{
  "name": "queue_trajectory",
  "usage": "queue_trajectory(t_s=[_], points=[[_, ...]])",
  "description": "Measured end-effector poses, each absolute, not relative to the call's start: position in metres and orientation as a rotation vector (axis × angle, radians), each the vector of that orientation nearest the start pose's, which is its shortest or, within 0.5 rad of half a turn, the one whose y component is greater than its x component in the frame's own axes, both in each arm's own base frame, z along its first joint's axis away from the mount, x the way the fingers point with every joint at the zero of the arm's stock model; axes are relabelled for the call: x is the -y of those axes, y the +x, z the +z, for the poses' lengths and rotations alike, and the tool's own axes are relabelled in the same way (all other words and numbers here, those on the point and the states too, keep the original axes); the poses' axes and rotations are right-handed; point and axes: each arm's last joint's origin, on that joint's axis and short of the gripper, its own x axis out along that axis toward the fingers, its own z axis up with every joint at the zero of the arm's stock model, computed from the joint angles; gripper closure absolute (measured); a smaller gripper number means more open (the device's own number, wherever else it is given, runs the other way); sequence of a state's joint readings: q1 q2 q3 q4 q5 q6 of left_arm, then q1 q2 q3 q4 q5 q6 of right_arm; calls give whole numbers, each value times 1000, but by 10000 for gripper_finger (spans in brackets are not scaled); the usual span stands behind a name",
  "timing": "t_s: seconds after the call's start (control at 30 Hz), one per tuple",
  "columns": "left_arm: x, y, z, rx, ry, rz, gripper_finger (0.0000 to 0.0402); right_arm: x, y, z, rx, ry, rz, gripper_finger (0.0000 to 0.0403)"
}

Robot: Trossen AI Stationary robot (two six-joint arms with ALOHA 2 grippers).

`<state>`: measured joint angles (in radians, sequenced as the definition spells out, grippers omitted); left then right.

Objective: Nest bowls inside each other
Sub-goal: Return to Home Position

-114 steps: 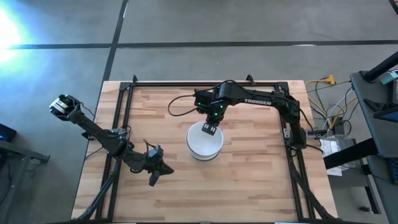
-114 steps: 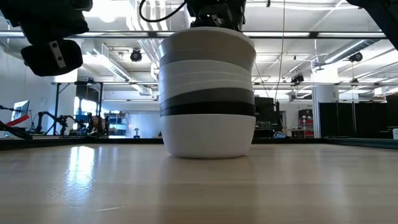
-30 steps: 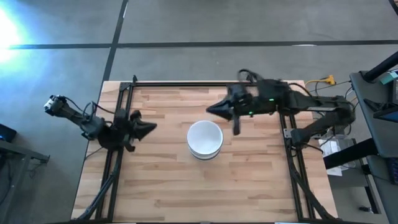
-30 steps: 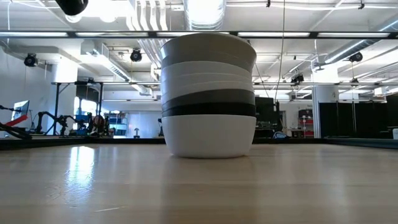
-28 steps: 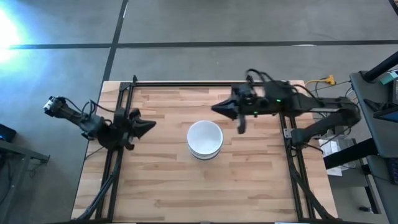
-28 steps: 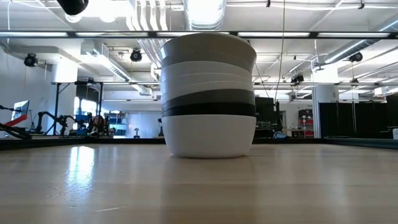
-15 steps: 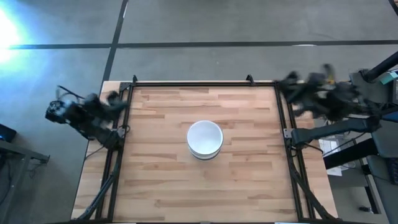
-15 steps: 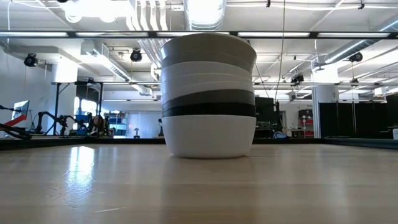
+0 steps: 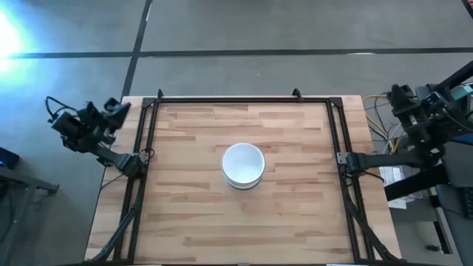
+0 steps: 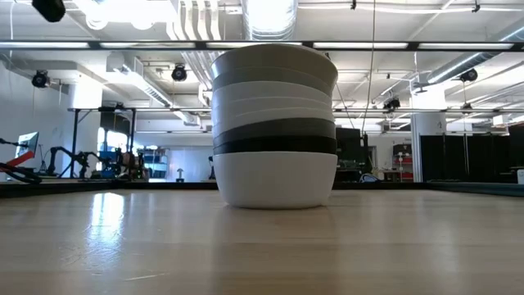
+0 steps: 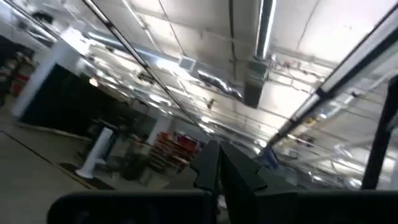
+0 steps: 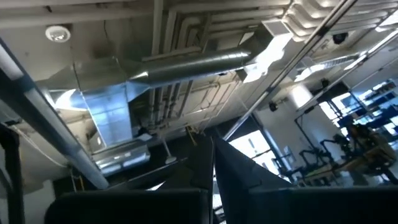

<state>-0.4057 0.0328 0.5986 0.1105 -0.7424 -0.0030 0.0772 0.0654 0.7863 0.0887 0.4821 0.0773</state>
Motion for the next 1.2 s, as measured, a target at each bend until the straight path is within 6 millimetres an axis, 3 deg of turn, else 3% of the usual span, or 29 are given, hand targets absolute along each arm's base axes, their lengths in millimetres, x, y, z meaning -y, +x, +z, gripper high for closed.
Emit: queue_trajectory(t_s=[0.07,0.17,0.33,0.53,0.77,0.97,1.07,1.2], points=[[-21,5,352,571,-362,391,402,17,-43,384,770,299,-362,394],[-23,4,350,538,-363,486,402,17,-42,379,687,295,-386,394],[-21,0,358,610,-376,324,402,20,-56,388,713,274,-420,394],[-16,10,348,587,-399,267,402,22,-63,394,731,296,-321,394],[-5,37,320,566,-503,249,402,17,-25,370,664,407,-185,394],[9,66,295,704,-546,209,402,11,7,344,857,461,-145,394],[15,79,293,737,-538,169,402,7,21,334,891,518,-68,394],[21,95,304,730,-500,186,402,3,48,329,794,532,-74,394]])
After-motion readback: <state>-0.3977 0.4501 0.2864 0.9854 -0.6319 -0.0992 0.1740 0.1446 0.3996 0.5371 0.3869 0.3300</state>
